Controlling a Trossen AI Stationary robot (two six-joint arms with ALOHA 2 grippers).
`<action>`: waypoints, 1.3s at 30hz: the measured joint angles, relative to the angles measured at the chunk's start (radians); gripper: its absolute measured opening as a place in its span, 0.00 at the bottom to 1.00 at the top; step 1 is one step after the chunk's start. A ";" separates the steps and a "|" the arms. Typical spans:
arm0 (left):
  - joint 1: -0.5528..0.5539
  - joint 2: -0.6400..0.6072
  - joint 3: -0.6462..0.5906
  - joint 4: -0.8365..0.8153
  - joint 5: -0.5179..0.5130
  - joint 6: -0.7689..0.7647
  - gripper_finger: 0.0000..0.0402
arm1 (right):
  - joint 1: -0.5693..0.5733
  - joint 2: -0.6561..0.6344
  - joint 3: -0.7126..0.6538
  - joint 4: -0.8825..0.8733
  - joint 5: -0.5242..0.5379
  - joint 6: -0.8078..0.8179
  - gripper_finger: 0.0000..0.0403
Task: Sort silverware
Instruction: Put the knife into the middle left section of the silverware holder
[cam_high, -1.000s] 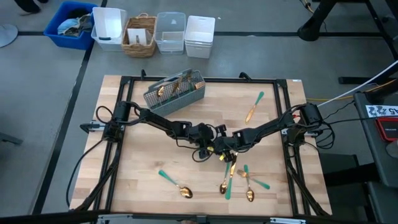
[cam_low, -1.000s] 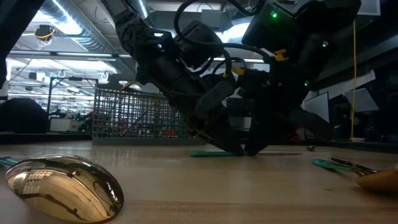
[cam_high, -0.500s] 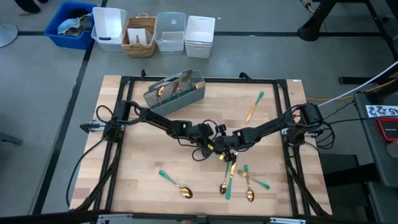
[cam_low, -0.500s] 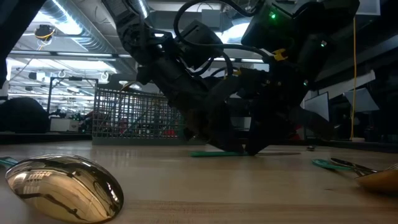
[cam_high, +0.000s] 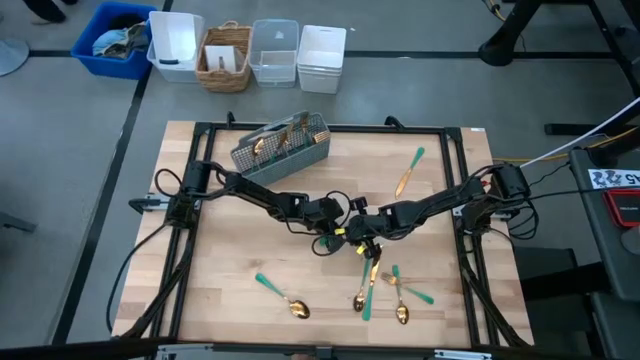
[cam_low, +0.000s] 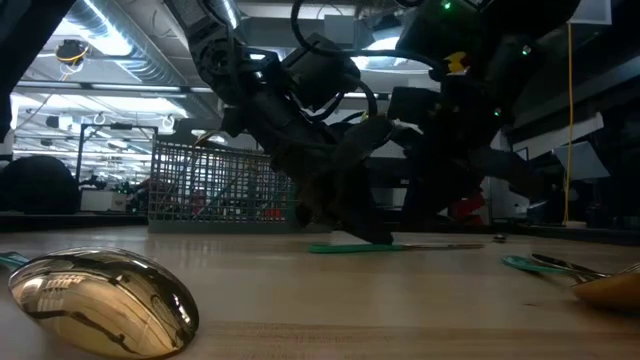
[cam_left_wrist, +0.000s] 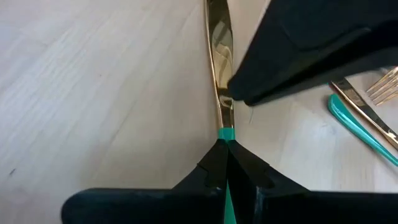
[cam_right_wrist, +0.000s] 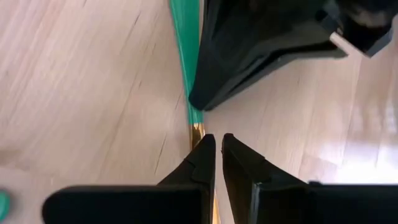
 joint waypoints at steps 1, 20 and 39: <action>-0.001 0.000 0.000 0.001 0.000 0.001 0.00 | 0.000 0.000 0.000 -0.012 -0.005 0.000 0.08; -0.001 0.000 -0.001 0.003 0.003 0.002 0.00 | 0.000 0.000 0.001 -0.193 -0.099 0.056 0.08; -0.001 0.000 -0.001 0.005 0.001 0.021 0.00 | 0.002 -0.002 0.004 -0.246 0.023 0.107 0.50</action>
